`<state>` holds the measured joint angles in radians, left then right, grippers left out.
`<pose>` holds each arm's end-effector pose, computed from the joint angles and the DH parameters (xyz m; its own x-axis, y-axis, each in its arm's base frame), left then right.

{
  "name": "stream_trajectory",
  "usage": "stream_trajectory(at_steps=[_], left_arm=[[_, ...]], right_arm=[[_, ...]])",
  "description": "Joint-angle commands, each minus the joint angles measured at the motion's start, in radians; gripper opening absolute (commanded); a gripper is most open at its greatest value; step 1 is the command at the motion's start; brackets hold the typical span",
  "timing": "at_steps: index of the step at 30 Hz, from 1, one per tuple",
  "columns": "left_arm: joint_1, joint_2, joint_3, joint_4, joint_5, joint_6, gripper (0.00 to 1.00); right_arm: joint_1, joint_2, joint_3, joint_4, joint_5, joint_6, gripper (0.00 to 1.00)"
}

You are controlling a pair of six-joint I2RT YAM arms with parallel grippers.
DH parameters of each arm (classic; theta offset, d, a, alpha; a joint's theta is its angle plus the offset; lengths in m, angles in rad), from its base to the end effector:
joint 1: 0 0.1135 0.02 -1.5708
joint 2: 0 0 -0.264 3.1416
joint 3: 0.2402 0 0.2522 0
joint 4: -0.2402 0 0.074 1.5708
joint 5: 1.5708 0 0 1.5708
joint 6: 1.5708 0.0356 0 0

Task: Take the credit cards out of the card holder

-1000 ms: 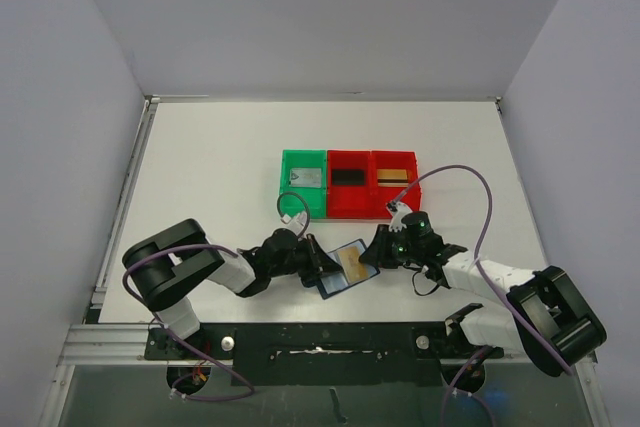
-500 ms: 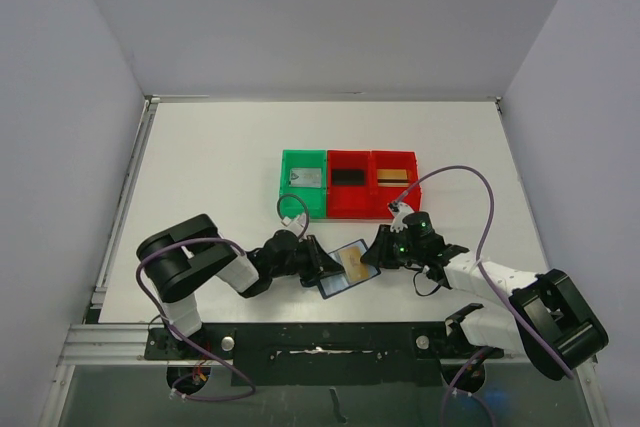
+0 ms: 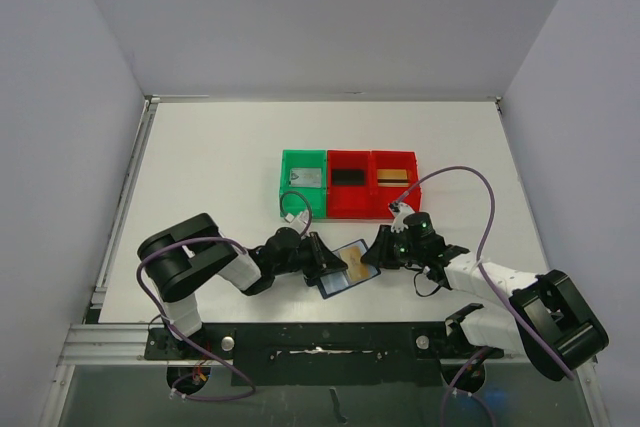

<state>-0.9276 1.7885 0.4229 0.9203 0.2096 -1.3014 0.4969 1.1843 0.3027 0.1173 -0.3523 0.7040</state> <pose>0.1643 -0.2316 0.0968 -0.9318 -0.3289 -0.1538 -0.0107 0.4484 -0.8938 0.1700 0.1062 0.1328 -0.8950 0.2057 -0.3957 -0.1142 0.7519 0.6493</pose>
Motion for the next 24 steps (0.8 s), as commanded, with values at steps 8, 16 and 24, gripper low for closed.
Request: stream_trajectory(at_steps=[8,16,24], left_arm=[[0.004,-0.019,0.005,0.035,0.001,0.029,0.00],[0.006,-0.046,-0.034,0.034,-0.010,0.024,0.00],[0.006,-0.062,-0.056,0.015,-0.015,0.024,0.00]], right_arm=[[-0.003,-0.039,-0.033,-0.084,0.045,-0.005,0.16],[-0.006,-0.015,-0.020,-0.088,0.054,-0.017,0.17],[-0.005,-0.026,-0.019,-0.102,0.057,-0.017,0.17]])
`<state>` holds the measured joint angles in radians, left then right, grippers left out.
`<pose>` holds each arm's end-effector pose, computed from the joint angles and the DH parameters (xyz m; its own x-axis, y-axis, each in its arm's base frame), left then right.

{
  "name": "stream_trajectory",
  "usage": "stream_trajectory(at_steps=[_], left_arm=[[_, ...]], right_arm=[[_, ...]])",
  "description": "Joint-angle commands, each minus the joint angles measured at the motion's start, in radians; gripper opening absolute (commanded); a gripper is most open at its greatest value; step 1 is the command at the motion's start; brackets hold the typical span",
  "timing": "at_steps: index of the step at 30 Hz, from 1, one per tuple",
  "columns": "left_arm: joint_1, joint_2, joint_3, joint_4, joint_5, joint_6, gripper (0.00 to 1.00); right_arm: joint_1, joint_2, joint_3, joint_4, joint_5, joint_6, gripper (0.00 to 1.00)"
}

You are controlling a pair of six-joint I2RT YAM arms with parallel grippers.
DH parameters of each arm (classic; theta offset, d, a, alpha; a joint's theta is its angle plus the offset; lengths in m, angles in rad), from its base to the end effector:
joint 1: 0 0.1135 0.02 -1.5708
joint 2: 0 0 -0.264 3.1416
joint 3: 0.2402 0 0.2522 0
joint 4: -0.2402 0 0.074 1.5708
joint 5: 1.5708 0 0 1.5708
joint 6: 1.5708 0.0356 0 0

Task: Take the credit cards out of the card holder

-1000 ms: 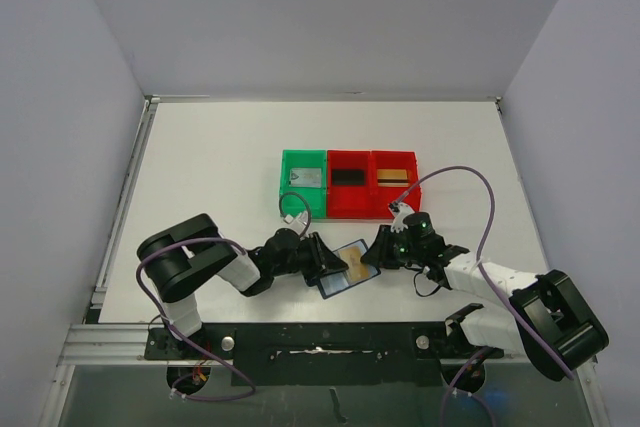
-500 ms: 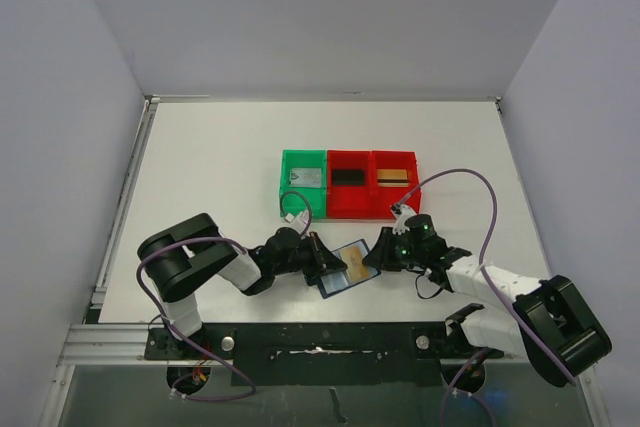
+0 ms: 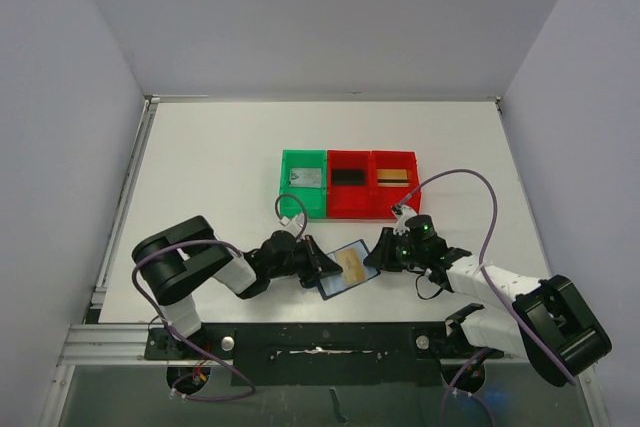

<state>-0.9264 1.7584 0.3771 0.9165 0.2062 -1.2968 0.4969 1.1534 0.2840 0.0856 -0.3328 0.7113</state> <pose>0.1573 -0.2215 0.0948 -0.9320 -0.3282 -0.1535 -0.0177 0.4645 -0.8854 0.1642 0.1023 0.1304 -0.8970 0.2155 -0.3859 -0.0902 0.7655 0.6371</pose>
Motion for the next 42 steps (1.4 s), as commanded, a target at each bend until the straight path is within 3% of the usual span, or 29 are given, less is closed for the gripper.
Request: stream_trajectory(at_steps=[1,10,21,23,30,42], left_arm=[[0.005,-0.033,-0.011,0.019,-0.013,0.020,0.00],[0.004,-0.015,-0.003,0.040,0.002,0.025,0.00],[0.009,-0.007,0.002,0.042,0.035,0.032,0.00],[0.027,-0.003,0.021,0.013,0.098,0.078,0.00],[0.086,-0.075,0.013,-0.145,0.150,0.176,0.00],[0.094,-0.084,0.033,-0.202,0.139,0.189,0.00]], right_arm=[[-0.006,-0.004,0.001,-0.078,0.034,-0.025,0.17],[0.058,-0.136,0.049,-0.053,-0.003,0.011,0.23],[0.102,0.077,0.075,-0.007,0.045,0.021,0.27],[0.100,0.105,0.074,-0.012,0.050,0.017,0.27],[0.095,0.095,0.073,-0.071,0.109,0.031,0.23],[0.103,0.008,0.121,-0.087,0.046,0.029,0.24]])
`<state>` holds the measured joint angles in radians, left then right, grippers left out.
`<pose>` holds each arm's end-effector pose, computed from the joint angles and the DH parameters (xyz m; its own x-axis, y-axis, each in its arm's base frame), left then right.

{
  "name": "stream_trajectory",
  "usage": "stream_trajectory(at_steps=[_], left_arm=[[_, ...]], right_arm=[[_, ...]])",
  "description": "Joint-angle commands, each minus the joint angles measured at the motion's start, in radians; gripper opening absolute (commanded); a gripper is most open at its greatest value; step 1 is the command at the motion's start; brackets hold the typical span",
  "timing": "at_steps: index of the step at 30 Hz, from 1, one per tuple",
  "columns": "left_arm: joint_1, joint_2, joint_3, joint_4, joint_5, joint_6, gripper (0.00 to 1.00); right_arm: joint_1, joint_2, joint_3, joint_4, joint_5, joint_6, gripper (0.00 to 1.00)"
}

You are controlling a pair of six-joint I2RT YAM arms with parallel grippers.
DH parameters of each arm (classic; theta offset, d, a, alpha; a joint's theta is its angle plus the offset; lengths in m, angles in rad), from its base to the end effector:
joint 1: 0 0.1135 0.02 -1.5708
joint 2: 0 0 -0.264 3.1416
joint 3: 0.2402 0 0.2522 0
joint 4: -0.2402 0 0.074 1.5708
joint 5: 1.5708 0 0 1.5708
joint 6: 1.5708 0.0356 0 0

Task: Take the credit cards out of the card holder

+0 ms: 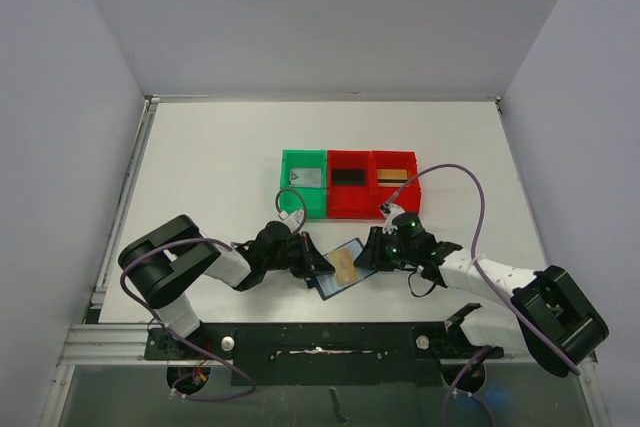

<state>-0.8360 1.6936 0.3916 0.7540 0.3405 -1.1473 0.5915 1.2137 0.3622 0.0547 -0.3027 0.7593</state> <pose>0.1702 -0.2061 0.0992 -0.9554 -0.2244 -0.1922 0.0475 0.5252 -0.8497 0.1682 0.1258 0.1389 -0.9161 0.1763 -0.3602 -0.1028 0.7650 0.6358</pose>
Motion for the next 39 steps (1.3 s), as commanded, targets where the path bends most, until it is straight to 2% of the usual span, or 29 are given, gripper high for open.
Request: stream_trajectory(at_steps=[1,8,13,18,21,24,26,28,31,39], left_arm=[[0.004,-0.022,0.021,-0.047,0.004,0.042,0.00],[0.004,-0.026,0.040,-0.080,0.006,0.061,0.00],[0.003,-0.025,0.038,-0.052,0.004,0.047,0.01],[0.000,-0.037,0.025,-0.013,-0.020,0.023,0.14],[-0.023,-0.040,0.057,-0.068,-0.063,0.043,0.21],[-0.030,-0.040,0.070,-0.084,-0.084,0.033,0.24],[-0.031,-0.053,0.051,-0.062,-0.099,0.013,0.20],[-0.032,-0.072,0.042,-0.058,-0.112,0.012,0.09],[-0.030,-0.096,0.066,-0.093,-0.101,0.050,0.00],[-0.016,-0.103,0.167,-0.295,0.026,0.205,0.00]], right_arm=[[0.009,-0.061,0.055,-0.055,0.009,-0.016,0.25],[0.048,0.004,0.153,-0.042,0.014,-0.022,0.28],[0.066,0.112,0.129,-0.023,0.029,-0.003,0.28],[0.060,0.128,0.065,-0.039,0.070,0.025,0.24],[0.060,0.098,0.033,-0.010,0.068,0.041,0.25],[0.061,0.081,0.021,0.020,0.042,0.047,0.24],[0.062,0.071,0.018,0.005,0.044,0.052,0.24],[0.061,0.051,0.025,-0.029,0.062,0.054,0.23],[0.063,-0.001,0.042,-0.066,0.064,0.049,0.23],[0.064,-0.212,0.125,-0.251,0.151,0.028,0.25]])
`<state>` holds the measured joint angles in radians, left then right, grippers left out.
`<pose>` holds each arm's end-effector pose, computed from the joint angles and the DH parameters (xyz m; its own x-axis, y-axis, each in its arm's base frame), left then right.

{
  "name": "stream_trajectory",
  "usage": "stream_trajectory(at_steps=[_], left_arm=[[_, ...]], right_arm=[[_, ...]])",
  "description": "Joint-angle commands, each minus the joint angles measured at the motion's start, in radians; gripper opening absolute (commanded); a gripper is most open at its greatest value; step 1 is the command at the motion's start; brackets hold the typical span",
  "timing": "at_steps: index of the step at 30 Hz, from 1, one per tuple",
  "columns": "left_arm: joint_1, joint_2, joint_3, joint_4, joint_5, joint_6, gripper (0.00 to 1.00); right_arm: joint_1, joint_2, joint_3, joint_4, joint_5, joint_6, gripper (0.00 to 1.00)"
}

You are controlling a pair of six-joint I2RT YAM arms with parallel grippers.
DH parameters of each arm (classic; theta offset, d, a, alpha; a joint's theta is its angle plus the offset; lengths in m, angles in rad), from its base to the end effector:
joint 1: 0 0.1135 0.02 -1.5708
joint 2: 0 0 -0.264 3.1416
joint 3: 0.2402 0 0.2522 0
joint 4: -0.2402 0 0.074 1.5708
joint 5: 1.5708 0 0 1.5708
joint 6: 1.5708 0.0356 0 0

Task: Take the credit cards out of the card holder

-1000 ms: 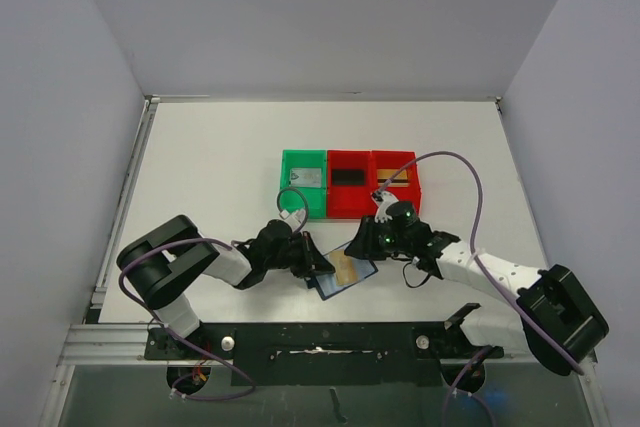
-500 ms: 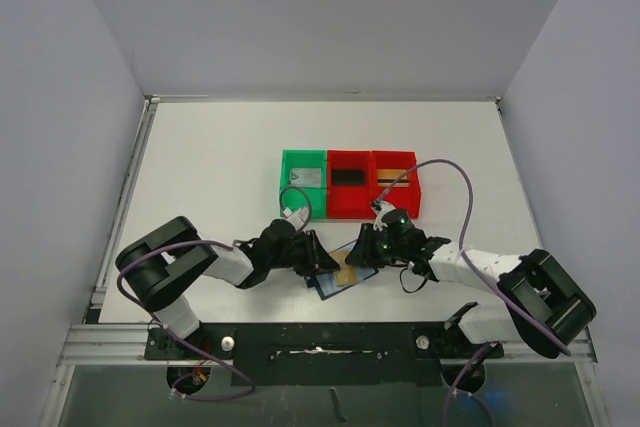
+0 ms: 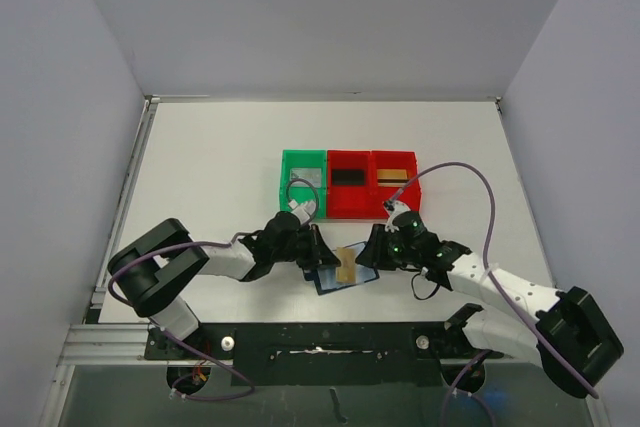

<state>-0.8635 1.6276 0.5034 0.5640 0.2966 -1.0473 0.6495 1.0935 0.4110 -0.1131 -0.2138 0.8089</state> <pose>0.1782 -0.2245 0.1246 -0.9415 -0.1733 -0.2890 0.1448 0.5664 -0.8113 0.1569 0.1287 0.1623 -0.9058 0.1999 -0.3735 -0.0780 0.7878 0.6110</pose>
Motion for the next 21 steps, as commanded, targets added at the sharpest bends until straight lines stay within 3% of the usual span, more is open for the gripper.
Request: stream_trajectory(at_steps=[1,5,11,15,21], left_arm=[[0.016,-0.040,0.061,-0.126,0.082,0.123,0.00],[0.042,-0.052,0.094,-0.213,0.134,0.193,0.00],[0.093,-0.007,0.193,-0.365,0.259,0.295,0.00],[0.115,-0.020,0.198,-0.365,0.283,0.289,0.00],[0.139,-0.006,0.190,-0.326,0.291,0.246,0.00]], right_arm=[[0.006,-0.110,0.081,-0.083,0.060,-0.020,0.26],[0.010,-0.112,0.069,-0.012,0.032,0.018,0.26],[0.052,0.019,0.068,0.085,0.042,0.055,0.25],[0.122,0.049,0.088,0.096,0.157,0.111,0.21],[0.189,0.049,0.013,0.211,0.286,0.219,0.25]])
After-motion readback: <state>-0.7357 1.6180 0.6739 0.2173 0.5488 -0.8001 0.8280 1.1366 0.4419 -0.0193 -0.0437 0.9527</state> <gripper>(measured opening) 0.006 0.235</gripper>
